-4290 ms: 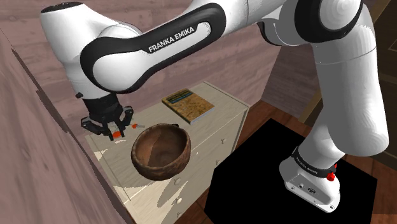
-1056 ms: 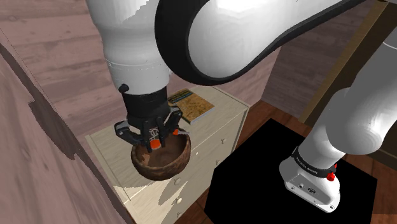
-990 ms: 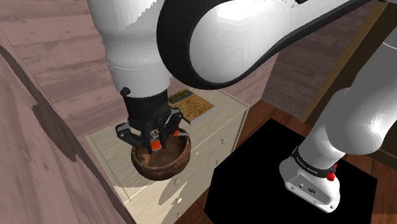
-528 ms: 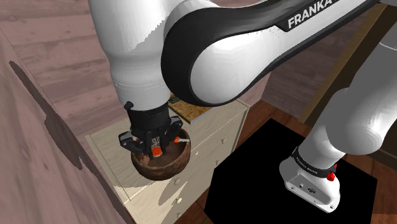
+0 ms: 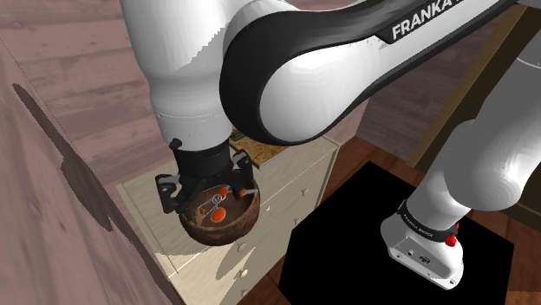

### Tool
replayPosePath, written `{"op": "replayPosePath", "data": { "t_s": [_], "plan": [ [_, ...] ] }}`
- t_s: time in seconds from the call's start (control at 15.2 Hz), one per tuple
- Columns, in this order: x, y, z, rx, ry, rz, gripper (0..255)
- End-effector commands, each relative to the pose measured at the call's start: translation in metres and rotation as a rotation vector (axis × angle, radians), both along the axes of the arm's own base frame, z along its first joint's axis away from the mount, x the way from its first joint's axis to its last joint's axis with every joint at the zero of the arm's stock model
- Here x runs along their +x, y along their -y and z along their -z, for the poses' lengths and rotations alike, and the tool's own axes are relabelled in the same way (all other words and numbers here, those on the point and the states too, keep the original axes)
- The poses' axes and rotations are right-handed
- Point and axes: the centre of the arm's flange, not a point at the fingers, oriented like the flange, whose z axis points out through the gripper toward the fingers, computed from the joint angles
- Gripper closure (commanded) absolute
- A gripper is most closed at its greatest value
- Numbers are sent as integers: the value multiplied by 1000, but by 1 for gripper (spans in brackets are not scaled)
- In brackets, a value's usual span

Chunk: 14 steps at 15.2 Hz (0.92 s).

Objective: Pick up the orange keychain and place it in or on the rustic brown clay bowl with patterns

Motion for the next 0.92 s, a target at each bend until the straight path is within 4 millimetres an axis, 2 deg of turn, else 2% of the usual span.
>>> {"op": "replayPosePath", "data": {
  "t_s": [0.0, 0.07, 0.33, 0.86],
  "plan": [
    [0, 0, 0, 0, 0, 0, 0],
    [0, 0, 0, 0, 0, 0, 0],
    [0, 0, -50, 0, 0, 0, 0],
    [0, 0, -50, 0, 0, 0, 0]
  ]
}}
